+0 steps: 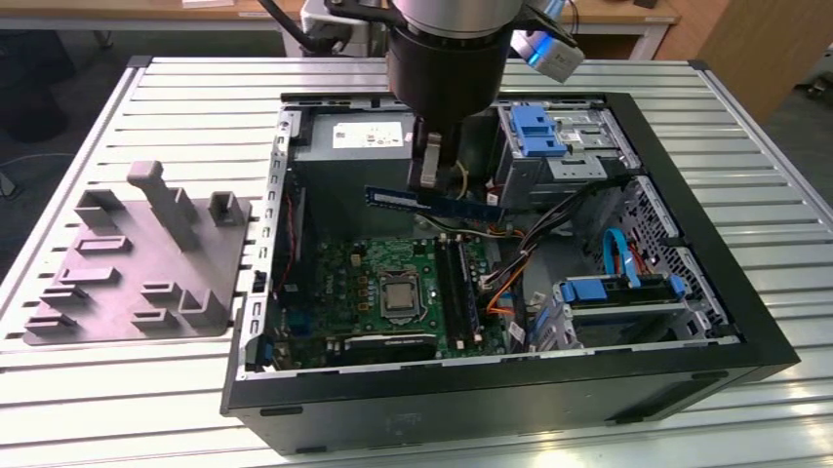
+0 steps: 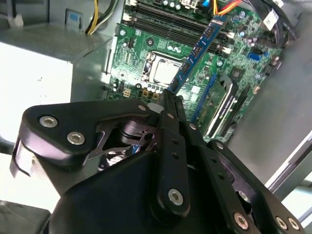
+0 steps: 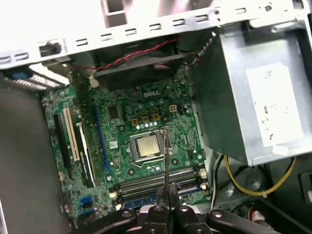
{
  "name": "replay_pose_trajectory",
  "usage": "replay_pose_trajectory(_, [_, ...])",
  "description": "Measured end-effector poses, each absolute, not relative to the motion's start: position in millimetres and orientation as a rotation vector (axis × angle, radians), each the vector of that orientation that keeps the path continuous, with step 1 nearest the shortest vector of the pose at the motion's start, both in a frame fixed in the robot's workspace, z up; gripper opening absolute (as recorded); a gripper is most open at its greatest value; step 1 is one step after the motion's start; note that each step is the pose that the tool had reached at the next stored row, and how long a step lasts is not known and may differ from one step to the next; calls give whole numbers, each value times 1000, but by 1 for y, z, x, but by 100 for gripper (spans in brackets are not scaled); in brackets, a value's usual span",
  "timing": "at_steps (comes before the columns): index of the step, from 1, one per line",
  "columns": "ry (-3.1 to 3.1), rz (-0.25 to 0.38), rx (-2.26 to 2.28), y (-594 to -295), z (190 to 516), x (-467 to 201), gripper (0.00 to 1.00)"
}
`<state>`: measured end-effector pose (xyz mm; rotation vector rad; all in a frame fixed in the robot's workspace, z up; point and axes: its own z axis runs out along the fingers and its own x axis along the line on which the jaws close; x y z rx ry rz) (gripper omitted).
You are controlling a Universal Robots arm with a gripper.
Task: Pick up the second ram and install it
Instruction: 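Insert the second ram into the second slot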
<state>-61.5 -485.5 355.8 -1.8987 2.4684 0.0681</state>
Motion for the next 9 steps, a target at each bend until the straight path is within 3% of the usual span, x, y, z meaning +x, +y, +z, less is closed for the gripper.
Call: replay_pose_trajectory(9, [2613, 64, -1688, -486, 355, -62, 11])
